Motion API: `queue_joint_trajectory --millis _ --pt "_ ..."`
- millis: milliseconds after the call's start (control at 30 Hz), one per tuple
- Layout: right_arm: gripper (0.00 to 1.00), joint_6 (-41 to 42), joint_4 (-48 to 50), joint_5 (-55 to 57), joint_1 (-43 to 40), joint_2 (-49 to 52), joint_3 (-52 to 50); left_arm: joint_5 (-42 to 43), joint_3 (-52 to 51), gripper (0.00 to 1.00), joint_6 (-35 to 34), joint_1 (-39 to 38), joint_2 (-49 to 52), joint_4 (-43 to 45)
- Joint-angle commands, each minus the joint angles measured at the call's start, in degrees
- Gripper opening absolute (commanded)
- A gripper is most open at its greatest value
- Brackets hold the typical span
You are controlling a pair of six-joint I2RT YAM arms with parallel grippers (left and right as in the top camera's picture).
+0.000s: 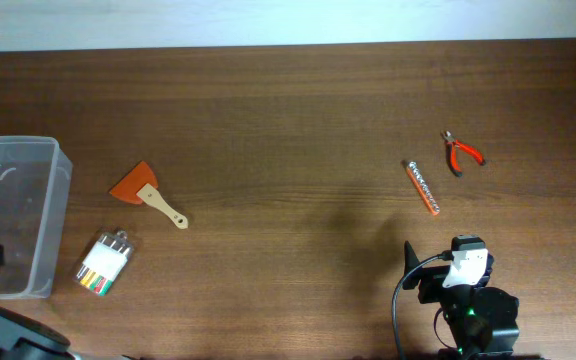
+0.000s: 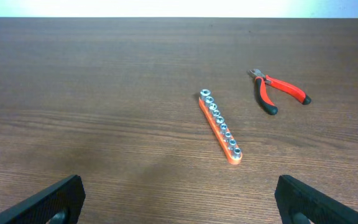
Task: Pack container
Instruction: 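Move the left gripper left toward the clear plastic container's edge, then grasp the container rim with the left gripper and lift it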
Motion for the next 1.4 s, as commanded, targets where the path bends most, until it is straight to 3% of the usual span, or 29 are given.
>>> queue_joint_trajectory --millis 0,167,400,500,900,1067,1367 --pt "0.99 0.7 -0.2 -0.3 0.3 -0.4 -0.3 -1.9 0.9 0.95 1.1 0.3 1.3 0.6" --pt "0.99 0.7 -0.2 -0.3 0.3 -0.4 -0.3 -1.9 0.9 0.70 1.1 0.3 1.4 1.2" --pt "0.98 0.7 -0.2 -0.3 0.3 -0.4 -0.3 -1.9 0.9 0.55 1.1 0.3 1.4 1.4" --pt "0.99 0.7 -0.2 -0.3 0.3 -0.4 -0.3 -1.8 0.9 0.44 1.1 0.3 1.4 1.4" --pt "0.99 0.7 -0.2 -0.3 0.3 -0.4 -0.3 -1.7 0.9 0.31 1.1 0.3 1.4 1.4" --pt "0.99 0.7 -0.2 -0.3 0.3 -0.4 -0.3 -1.6 0.9 0.05 1.1 0.3 1.4 1.3" --pt "0.99 0.7 -0.2 -0.3 0.3 -0.4 -0.3 2.5 1.1 0.02 1.2 0.3 1.3 1.2"
